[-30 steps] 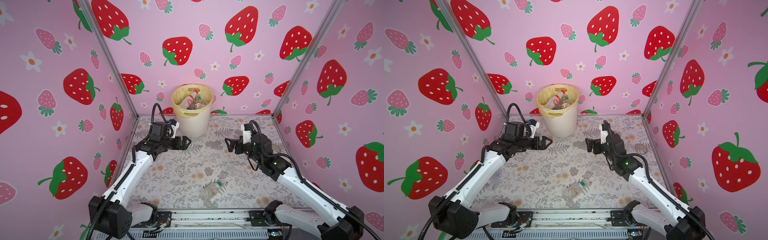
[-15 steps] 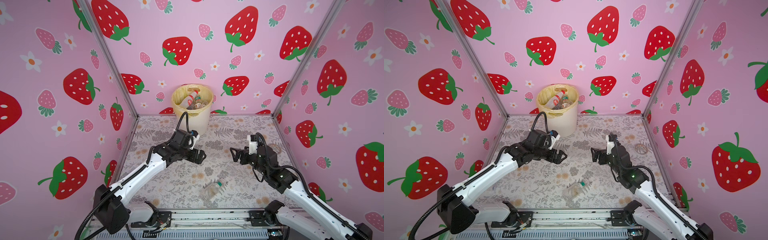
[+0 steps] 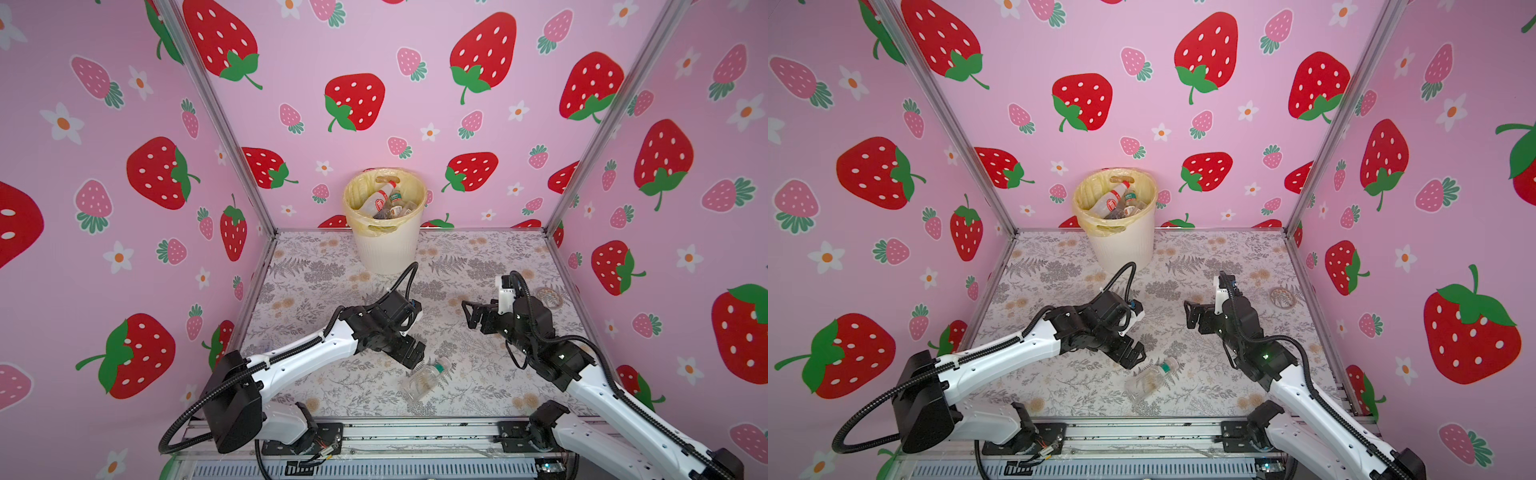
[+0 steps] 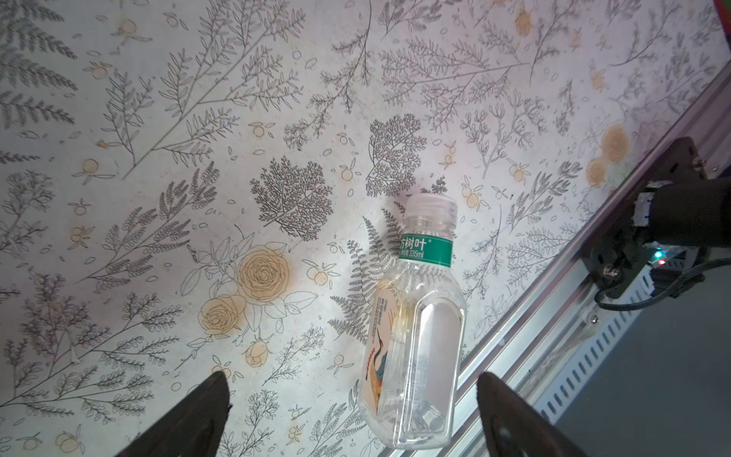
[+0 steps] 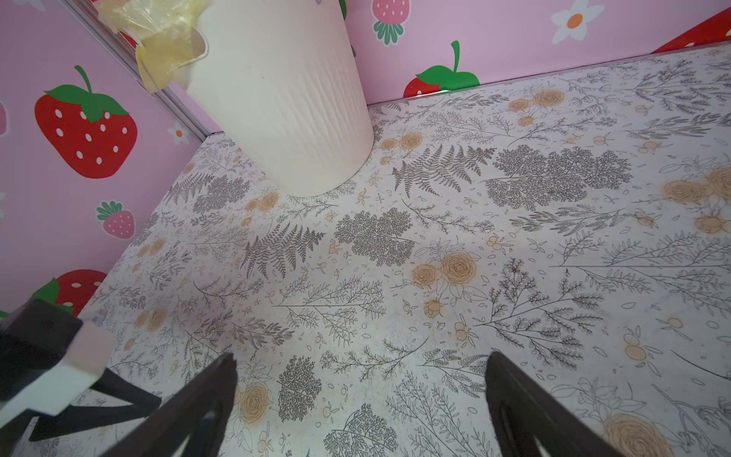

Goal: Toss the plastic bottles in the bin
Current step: 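Move the left gripper down to the green-capped water bottle while the right gripper withdraws, then close the left gripper on the green-capped bottle and lift it upright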

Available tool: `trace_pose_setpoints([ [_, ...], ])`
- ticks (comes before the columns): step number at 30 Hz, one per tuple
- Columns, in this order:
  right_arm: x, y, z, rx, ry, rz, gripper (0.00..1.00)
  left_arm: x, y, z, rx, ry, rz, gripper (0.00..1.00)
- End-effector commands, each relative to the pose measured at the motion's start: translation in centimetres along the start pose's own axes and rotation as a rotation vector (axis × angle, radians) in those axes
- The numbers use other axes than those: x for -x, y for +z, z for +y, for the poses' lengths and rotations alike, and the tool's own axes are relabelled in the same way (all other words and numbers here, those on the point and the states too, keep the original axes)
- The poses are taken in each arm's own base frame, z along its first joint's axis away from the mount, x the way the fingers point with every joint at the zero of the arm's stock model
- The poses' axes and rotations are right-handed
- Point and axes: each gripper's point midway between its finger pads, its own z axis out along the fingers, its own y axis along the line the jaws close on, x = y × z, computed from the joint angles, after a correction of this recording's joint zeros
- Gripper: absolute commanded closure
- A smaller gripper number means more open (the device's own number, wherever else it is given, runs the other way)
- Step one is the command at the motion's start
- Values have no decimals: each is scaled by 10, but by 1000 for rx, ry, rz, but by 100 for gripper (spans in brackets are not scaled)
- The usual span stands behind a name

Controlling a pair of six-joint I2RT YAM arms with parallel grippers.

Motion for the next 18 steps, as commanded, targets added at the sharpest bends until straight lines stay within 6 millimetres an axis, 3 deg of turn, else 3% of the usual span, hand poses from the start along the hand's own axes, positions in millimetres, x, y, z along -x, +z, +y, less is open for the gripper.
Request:
trace_pose_setpoints([
  [1,-3,2,-6,-18,15,-1,1,-11,5,-4,3,-32,10,1],
  [18,-7,1,-10,-29,28,-7,1,-51,39,-26,-25,-34,97,1],
])
